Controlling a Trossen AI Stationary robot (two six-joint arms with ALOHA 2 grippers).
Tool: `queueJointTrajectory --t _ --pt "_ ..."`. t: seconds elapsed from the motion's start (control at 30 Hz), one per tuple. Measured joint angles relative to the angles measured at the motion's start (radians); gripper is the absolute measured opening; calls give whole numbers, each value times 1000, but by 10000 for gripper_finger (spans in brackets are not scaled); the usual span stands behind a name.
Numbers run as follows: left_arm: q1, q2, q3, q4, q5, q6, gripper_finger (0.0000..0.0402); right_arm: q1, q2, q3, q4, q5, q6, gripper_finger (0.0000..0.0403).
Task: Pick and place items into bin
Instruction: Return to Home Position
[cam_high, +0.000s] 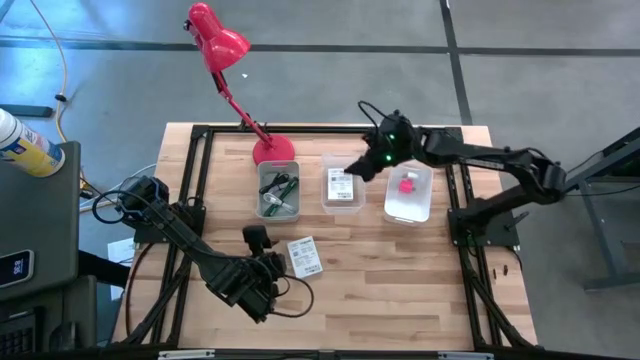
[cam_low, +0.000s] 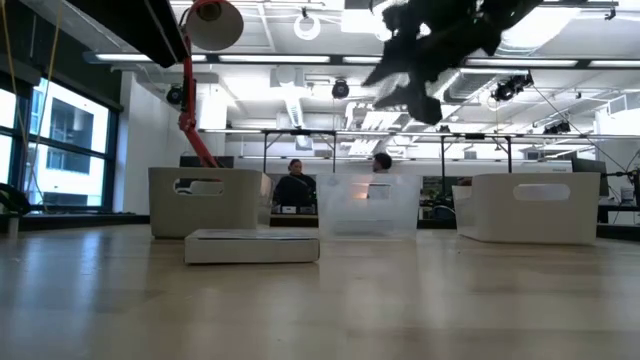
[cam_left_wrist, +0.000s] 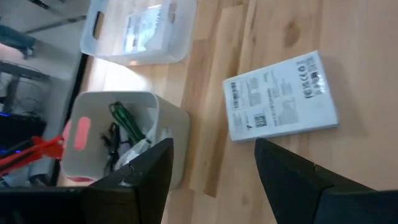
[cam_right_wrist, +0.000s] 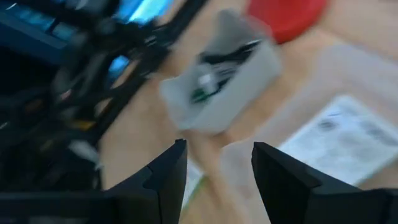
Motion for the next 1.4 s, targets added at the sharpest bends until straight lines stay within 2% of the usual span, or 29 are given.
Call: queueJointTrajectory --t 0.13,0.27,0.43,0.53,0.67,0.87,1.0,1.17,1.27,1.4 --pt "0 0 -5 67 29 -4 216 89 -52 0 -19 -34 -15 167" --pt "0 0 -78 213 91 -23 216 194 -67 0 -39 -29 -17 167" --pt "0 0 -187 401 177 -78 216 316 -67 0 -62 70 -15 163" --pt "0 0 -217 432 185 -128 216 370 -67 0 -59 117 14 157" --pt "0 0 -244 476 183 -139 216 443 -48 0 -56 123 67 152" --pt "0 0 -318 572 183 -131 216 565 45 0 14 163 172 150" --pt "14 0 -361 573 198 -114 216 616 144 0 112 171 249 150" --pt "46 0 -392 608 236 -8 216 631 267 -1 216 207 341 145" --pt "71 0 -427 676 269 48 216 631 330 -1 295 208 395 146" --pt "100 0 -477 769 312 78 216 631 379 -1 314 229 449 149"
